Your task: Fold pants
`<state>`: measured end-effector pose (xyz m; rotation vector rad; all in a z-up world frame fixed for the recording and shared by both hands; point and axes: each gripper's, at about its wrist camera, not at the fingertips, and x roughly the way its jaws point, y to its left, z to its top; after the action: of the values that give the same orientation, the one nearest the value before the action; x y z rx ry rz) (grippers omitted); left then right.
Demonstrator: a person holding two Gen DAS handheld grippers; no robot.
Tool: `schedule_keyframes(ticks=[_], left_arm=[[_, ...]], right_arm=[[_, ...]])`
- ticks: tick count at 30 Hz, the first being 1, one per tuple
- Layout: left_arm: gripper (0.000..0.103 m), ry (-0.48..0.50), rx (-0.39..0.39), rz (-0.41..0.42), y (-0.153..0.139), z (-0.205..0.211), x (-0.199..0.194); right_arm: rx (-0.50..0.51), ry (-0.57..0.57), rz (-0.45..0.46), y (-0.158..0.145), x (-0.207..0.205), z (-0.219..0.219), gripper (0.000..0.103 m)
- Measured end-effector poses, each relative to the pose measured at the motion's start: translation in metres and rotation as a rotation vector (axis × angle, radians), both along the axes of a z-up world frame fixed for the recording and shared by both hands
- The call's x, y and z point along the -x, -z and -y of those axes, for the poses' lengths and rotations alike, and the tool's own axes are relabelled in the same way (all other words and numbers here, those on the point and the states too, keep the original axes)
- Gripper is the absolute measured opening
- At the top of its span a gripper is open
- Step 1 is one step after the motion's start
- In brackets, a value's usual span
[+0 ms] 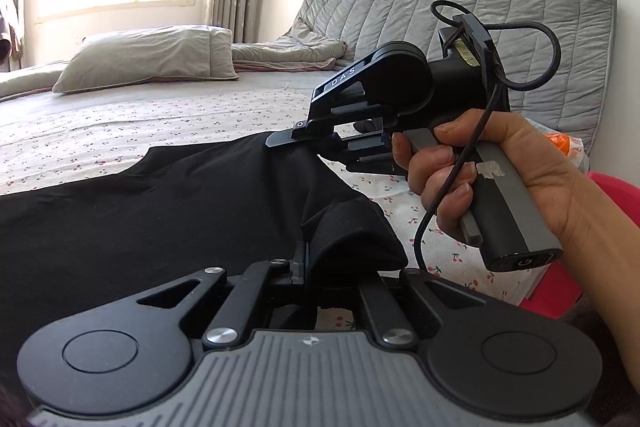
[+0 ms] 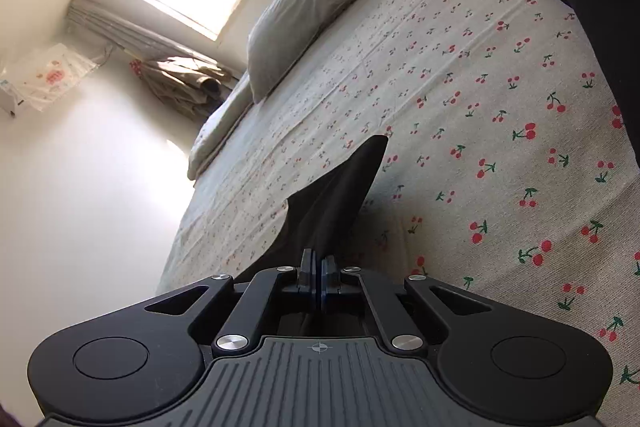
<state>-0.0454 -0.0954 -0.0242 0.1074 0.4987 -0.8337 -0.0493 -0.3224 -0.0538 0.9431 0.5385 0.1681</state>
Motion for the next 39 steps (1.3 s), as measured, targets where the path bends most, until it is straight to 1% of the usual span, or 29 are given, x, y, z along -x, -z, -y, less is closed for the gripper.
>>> schedule_keyframes(ticks=[2, 3, 5, 7, 10, 13, 19, 21, 23, 25, 26, 27, 29, 30, 32, 33, 34, 35, 36, 37, 38, 39], left_arm=[[0.003, -0.012, 0.026, -0.007, -0.005, -0.012, 0.001], [0.003, -0.020, 0.042, -0.010, -0.008, -0.019, 0.009], [0.003, -0.034, 0.065, -0.010, -0.012, -0.033, 0.007], [0.003, -0.048, 0.090, -0.017, -0.017, -0.045, 0.004], [0.003, -0.074, 0.122, -0.062, -0.022, -0.068, 0.000], [0.003, -0.106, 0.137, -0.108, -0.021, -0.092, -0.009], [0.003, -0.209, 0.081, -0.141, -0.006, -0.137, -0.019], [0.003, -0.221, 0.064, -0.181, 0.001, -0.151, -0.025], [0.004, -0.226, 0.044, -0.200, 0.008, -0.163, -0.026], [0.007, -0.224, 0.017, -0.207, 0.014, -0.173, -0.024], [0.017, -0.220, 0.012, -0.208, 0.016, -0.176, -0.023], [0.024, -0.214, 0.007, -0.211, 0.015, -0.178, -0.026], [0.049, -0.200, 0.017, -0.213, 0.013, -0.185, -0.030], [0.053, -0.190, 0.030, -0.214, 0.011, -0.189, -0.033], [0.068, -0.176, 0.054, -0.213, 0.006, -0.193, -0.037], [0.071, -0.174, 0.069, -0.208, 0.001, -0.194, -0.042], [0.074, -0.176, 0.080, -0.202, -0.001, -0.197, -0.047], [0.076, -0.179, 0.085, -0.198, -0.003, -0.198, -0.049], [0.077, -0.183, 0.089, -0.194, -0.006, -0.197, -0.053], [0.081, -0.183, 0.087, -0.192, -0.008, -0.196, -0.057], [0.083, -0.177, 0.083, -0.191, -0.009, -0.195, -0.063], [0.083, -0.177, 0.074, -0.192, -0.009, -0.194, -0.070]], right_arm=[[0.005, -0.020, 0.039, -0.011, -0.005, -0.010, 0.001], [0.002, -0.031, 0.057, -0.018, -0.014, -0.018, 0.001], [-0.009, -0.056, 0.088, -0.026, -0.020, -0.027, 0.001], [-0.023, -0.090, 0.114, -0.034, -0.035, -0.039, 0.001], [-0.034, -0.149, 0.132, -0.039, -0.054, -0.064, 0.002], [-0.019, -0.202, 0.125, -0.039, -0.076, -0.095, 0.002], [0.014, -0.309, 0.108, -0.031, -0.118, -0.153, 0.005], [0.028, -0.338, 0.089, -0.025, -0.129, -0.170, 0.005], [0.040, -0.358, 0.066, -0.017, -0.139, -0.182, 0.005], [0.049, -0.370, 0.042, -0.008, -0.149, -0.193, 0.007], [0.059, -0.376, 0.030, -0.003, -0.154, -0.197, 0.008], [0.067, -0.380, 0.023, 0.002, -0.158, -0.201, 0.010], [0.074, -0.385, -0.001, 0.012, -0.162, -0.205, 0.012], [0.064, -0.386, -0.017, 0.015, -0.163, -0.206, 0.014], [0.040, -0.389, -0.030, 0.017, -0.163, -0.204, 0.019], [0.032, -0.395, -0.031, 0.013, -0.162, -0.202, 0.021], [0.031, -0.396, -0.023, 0.008, -0.161, -0.200, 0.029], [0.032, -0.393, -0.003, 0.002, -0.156, -0.196, 0.045], [0.036, -0.385, 0.021, -0.002, -0.148, -0.196, 0.055], [0.044, -0.377, 0.033, -0.006, -0.144, -0.194, 0.070], [0.068, -0.366, 0.034, -0.011, -0.138, -0.190, 0.071], [0.099, -0.359, 0.024, -0.015, -0.133, -0.189, 0.071]])
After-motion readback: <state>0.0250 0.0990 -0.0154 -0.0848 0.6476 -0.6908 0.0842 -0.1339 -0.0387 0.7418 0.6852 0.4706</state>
